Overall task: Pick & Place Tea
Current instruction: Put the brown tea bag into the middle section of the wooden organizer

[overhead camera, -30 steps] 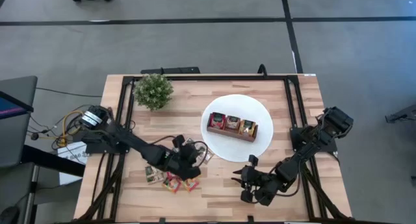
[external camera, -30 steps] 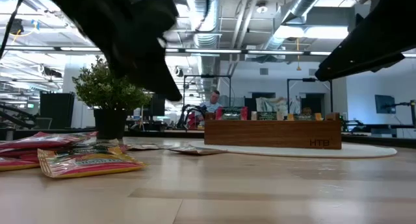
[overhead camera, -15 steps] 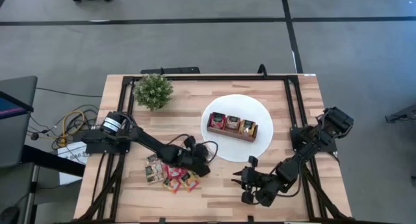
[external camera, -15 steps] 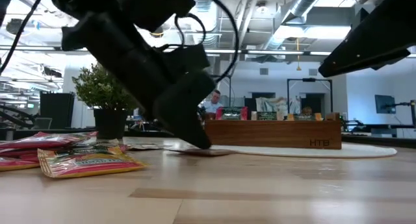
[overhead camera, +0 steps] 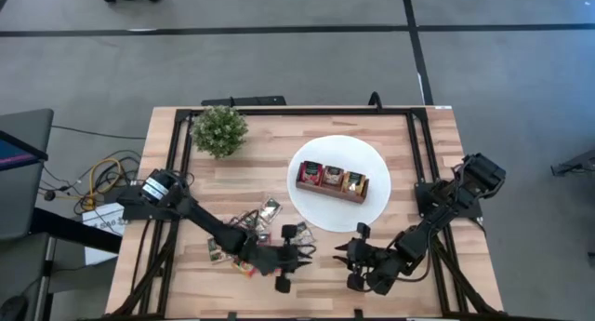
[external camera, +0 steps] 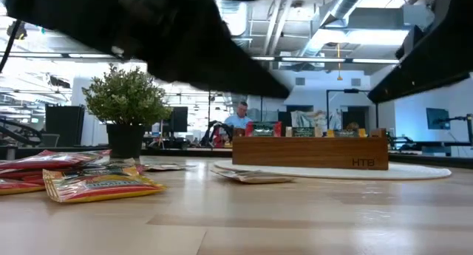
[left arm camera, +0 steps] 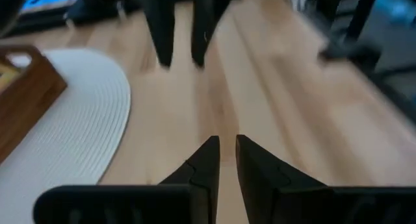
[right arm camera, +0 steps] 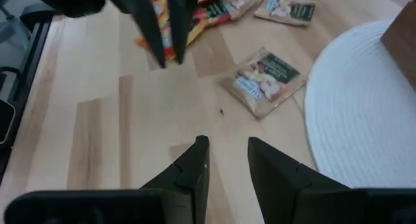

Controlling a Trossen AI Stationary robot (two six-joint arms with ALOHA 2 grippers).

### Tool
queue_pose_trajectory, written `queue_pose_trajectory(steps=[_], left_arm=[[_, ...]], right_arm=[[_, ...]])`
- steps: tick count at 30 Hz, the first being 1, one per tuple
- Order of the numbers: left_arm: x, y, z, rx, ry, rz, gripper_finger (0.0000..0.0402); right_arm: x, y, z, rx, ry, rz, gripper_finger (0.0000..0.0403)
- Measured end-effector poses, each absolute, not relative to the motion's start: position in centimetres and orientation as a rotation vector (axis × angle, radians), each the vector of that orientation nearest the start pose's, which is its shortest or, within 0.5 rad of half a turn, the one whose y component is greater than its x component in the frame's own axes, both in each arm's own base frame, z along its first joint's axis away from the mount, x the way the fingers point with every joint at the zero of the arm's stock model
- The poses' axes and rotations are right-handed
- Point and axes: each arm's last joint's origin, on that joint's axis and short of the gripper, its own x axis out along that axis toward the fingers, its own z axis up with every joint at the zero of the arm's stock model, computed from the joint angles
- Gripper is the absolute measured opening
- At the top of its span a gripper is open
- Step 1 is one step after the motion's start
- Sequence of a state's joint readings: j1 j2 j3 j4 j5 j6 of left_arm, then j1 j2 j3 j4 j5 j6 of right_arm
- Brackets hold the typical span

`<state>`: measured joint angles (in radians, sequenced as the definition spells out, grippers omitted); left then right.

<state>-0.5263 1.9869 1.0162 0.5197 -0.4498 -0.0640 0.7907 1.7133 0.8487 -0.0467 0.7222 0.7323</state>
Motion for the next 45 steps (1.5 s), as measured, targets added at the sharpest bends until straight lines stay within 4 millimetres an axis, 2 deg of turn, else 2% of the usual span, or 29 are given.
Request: queue_pose_trajectory(steps=[5, 9, 12, 16, 25, 30, 33, 36, 40, 45], left_arm=[[35.0, -18.2, 12.9, 0.225, 0.564, 0.153, 0.0043], [35.6, -16.7, 13.2, 0.134, 0.632, 0.297, 0.0043], [36.1, -15.8, 13.0, 0.037, 0.662, 0.297, 0.0036], [36.5, -15.5, 12.4, 0.016, 0.67, 0.288, 0.0008], [38.1, -15.4, 9.9, -0.041, 0.618, 0.211, 0.0], [38.3, -16.6, 10.7, -0.026, 0.571, 0.047, 0.0], [38.3, -19.0, 12.8, 0.027, 0.443, -0.09, 0.0], [38.1, -20.9, 14.1, 0.115, 0.411, -0.139, 0.0], [37.6, -22.0, 14.0, 0.212, 0.527, -0.082, 0.0], [37.4, -20.2, 13.1, 0.165, 0.644, 0.121, 0.0]], right_arm=[[24.0, 21.1, 13.6, 0.089, 0.653, -0.136, 0.0098], [24.8, 20.8, 12.8, 0.111, 0.673, -0.124, 0.0098], [25.4, 20.1, 11.7, 0.116, 0.714, -0.135, 0.0098], [26.2, 19.7, 11.0, 0.145, 0.73, -0.131, 0.0097], [26.3, 20.3, 11.7, 0.156, 0.725, -0.084, 0.0082], [26.1, 21.0, 12.0, 0.094, 0.718, -0.037, 0.0075], [26.1, 21.1, 12.0, 0.09, 0.717, -0.034, 0.0074], [26.5, 20.6, 11.7, 0.112, 0.721, -0.062, 0.0074], [27.4, 19.7, 11.3, 0.198, 0.709, -0.126, 0.0074], [29.0, 17.7, 11.4, 0.275, 0.686, -0.175, 0.0092]])
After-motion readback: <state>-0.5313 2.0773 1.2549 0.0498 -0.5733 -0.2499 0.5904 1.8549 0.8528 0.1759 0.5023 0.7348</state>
